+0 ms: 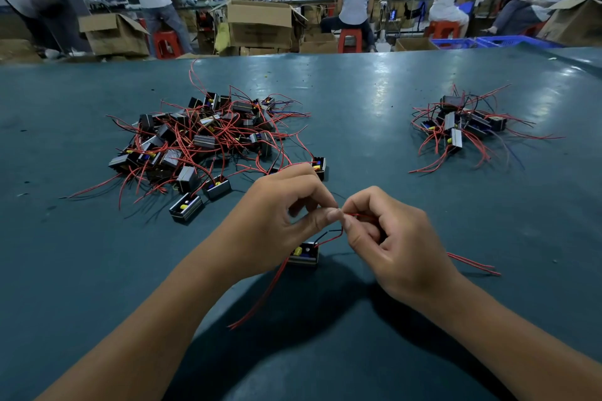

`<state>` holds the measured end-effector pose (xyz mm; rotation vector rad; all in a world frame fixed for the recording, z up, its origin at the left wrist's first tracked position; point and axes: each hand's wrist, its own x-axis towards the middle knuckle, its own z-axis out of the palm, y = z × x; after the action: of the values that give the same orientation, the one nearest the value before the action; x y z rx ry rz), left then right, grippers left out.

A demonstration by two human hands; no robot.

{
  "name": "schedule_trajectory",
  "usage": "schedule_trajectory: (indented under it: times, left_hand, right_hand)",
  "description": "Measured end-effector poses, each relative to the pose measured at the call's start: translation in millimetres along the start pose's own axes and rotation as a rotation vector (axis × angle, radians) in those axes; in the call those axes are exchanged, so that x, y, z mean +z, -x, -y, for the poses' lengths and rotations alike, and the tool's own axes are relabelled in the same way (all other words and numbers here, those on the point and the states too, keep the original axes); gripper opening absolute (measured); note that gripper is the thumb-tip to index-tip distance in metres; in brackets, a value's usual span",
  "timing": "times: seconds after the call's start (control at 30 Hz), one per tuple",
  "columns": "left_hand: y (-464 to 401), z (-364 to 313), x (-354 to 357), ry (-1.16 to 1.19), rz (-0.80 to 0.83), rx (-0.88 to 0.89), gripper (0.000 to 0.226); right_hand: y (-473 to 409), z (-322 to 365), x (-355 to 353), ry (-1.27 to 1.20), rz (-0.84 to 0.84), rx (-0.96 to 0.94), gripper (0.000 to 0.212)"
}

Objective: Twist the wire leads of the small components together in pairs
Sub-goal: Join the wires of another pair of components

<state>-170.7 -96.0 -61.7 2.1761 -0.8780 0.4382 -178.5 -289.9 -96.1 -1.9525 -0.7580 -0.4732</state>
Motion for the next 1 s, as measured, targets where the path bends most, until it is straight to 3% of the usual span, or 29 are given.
schedule_trajectory:
  times: [0.23,0.43,0.53,0.73,0.87,1.0]
  left_hand:
    - [1,-8,0,0.256,0.038,-0.243,0.017]
    - [2,-12,7,0.727,0.051,-0.647,0.028]
    - [2,-13,10,0.842,0.078,-0.686,0.029]
    - [0,4,16,0.657,-0.066,-0.579,0.021]
    - [4,9,18,0.172,0.176,-0.325,0.005]
    - [5,8,20,0.057,0.243,-0.257,0.006]
  right_hand:
    - [0,1,1,0.070,-0.049,-0.028,0.007]
    - [0,6,-3,0.200,-0.071,-0.114,0.012]
    - [-1,6,-4,0.214,-0.082,-0.126,0.013]
    - [0,2,-2,0.152,-0.098,-0.032,0.009]
    - [-1,1,-6,0.073,-0.061,-0.004,0.010]
    - [-3,2,-14,0.031,-0.016,-0.004,0.015]
